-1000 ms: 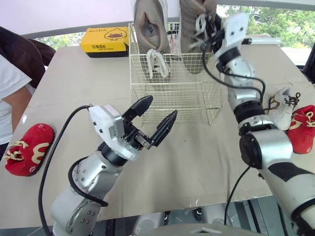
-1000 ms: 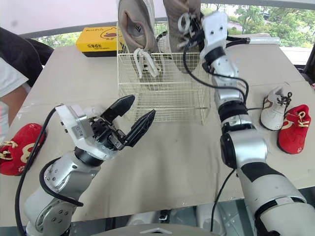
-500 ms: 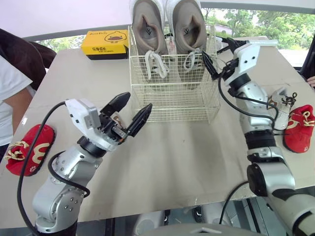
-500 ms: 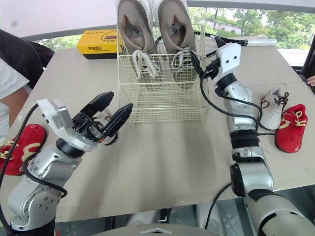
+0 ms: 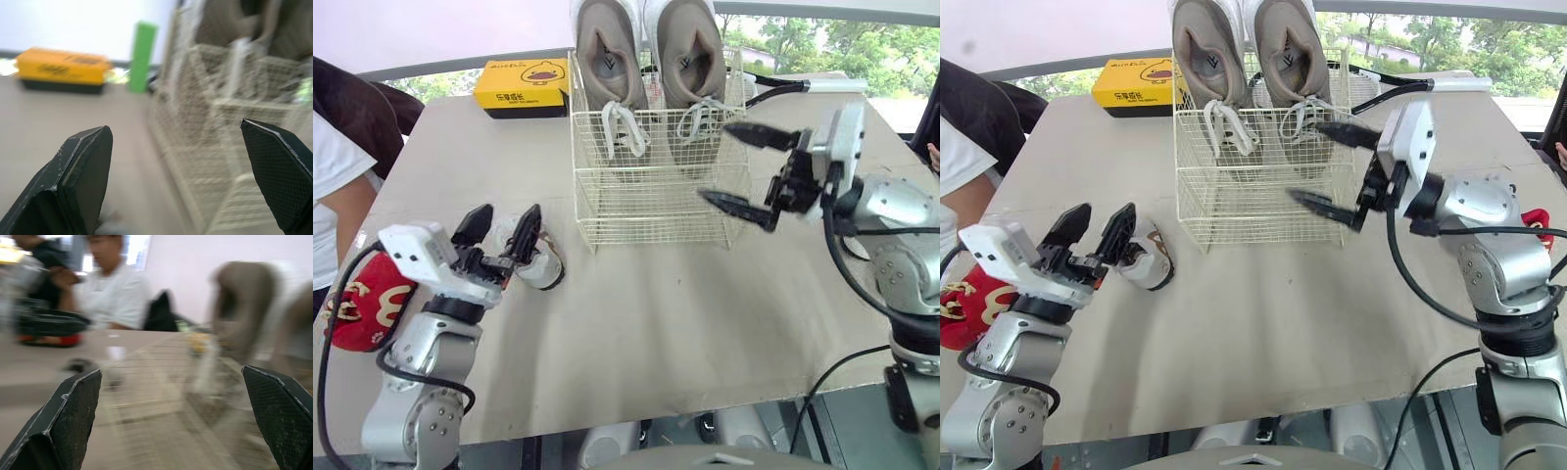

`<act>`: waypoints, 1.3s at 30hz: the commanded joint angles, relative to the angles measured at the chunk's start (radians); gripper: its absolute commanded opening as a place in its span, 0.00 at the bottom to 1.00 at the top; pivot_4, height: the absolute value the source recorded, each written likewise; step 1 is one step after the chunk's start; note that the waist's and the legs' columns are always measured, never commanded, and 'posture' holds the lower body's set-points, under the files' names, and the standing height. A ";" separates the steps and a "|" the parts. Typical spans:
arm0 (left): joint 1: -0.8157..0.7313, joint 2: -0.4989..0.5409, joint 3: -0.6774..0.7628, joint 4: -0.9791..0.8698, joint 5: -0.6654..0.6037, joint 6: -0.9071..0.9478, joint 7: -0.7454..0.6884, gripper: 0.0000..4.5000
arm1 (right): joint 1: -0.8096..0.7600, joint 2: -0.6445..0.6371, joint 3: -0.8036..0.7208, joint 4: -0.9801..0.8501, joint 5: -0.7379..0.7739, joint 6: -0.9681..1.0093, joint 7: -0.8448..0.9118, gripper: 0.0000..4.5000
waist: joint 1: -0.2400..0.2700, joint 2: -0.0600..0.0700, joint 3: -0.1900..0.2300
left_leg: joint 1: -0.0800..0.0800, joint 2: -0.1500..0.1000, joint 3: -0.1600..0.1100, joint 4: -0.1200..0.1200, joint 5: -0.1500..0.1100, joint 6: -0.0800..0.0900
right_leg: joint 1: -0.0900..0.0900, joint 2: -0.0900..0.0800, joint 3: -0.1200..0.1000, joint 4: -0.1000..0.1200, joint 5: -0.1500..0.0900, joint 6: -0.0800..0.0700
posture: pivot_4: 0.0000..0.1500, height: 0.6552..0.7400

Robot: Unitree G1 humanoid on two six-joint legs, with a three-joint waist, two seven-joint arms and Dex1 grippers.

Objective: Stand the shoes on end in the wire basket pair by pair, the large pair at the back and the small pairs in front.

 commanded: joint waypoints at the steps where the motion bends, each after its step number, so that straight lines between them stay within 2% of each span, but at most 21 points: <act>1: 0.047 0.004 0.054 -0.046 0.031 0.023 0.062 1.00 | 0.023 -0.003 -0.006 -0.047 0.043 0.009 0.031 0.99 | 0.002 0.000 0.000 | 0.000 0.000 0.000 0.000 0.000 0.000 | 0.000 0.000 0.000 -0.001 0.000 0.000 | 1.00 1.00; 11: 0.055 0.070 0.123 -0.006 -0.032 0.070 0.031 1.00 | -0.065 0.136 0.077 0.004 -0.006 0.018 -0.048 0.99 | 0.006 0.000 0.000 | -0.001 0.000 -0.001 0.000 0.000 -0.001 | 0.000 0.000 -0.001 -0.002 0.000 0.000 | 1.00 1.00; 14: 0.101 0.077 0.136 -0.019 -0.060 0.094 0.009 1.00 | -0.023 0.119 0.086 -0.038 -0.005 0.020 -0.022 0.99 | 0.012 -0.001 0.000 | -0.001 0.000 -0.001 0.000 0.001 -0.003 | 0.000 0.000 -0.002 -0.004 0.000 0.000 | 1.00 1.00; 17: 0.236 0.070 0.130 -0.047 -0.076 0.100 -0.075 1.00 | 0.017 0.071 0.077 -0.077 0.044 0.055 0.035 0.99 | 0.010 -0.001 0.000 | -0.003 0.000 -0.001 0.000 0.000 -0.002 | 0.000 0.000 -0.001 -0.008 0.000 0.000 | 1.00 1.00; 20: 0.315 0.035 0.077 -0.042 0.000 0.050 -0.102 1.00 | 0.039 0.041 0.081 -0.075 0.063 0.069 0.074 0.99 | 0.008 -0.001 0.000 | -0.004 0.000 0.000 0.000 -0.002 -0.001 | 0.000 0.000 0.000 -0.010 0.000 0.000 | 1.00 1.00; 27: 0.366 -0.042 -0.006 -0.082 0.044 0.011 -0.103 1.00 | 0.037 0.015 0.084 -0.062 0.073 0.086 0.110 0.99 | 0.024 -0.001 0.000 | -0.003 0.004 0.001 0.001 -0.007 -0.001 | 0.001 0.000 -0.003 -0.010 -0.001 -0.005 | 1.00 1.00; 33: 0.283 -0.092 -0.157 -0.042 0.197 -0.022 -0.043 1.00 | 0.047 -0.008 0.072 -0.063 0.071 0.090 0.125 0.99 | 0.025 -0.001 0.000 | -0.004 0.004 0.001 0.001 -0.006 0.000 | 0.001 0.001 -0.004 -0.010 0.000 -0.002 | 1.00 1.00; 39: 0.162 -0.184 -0.260 0.079 0.386 -0.059 0.093 1.00 | 0.048 -0.050 0.048 -0.076 0.077 0.102 0.128 0.99 | 0.026 -0.001 0.000 | -0.004 0.004 0.001 0.001 -0.006 0.000 | 0.001 0.001 -0.004 -0.010 0.001 -0.001 | 1.00 1.00</act>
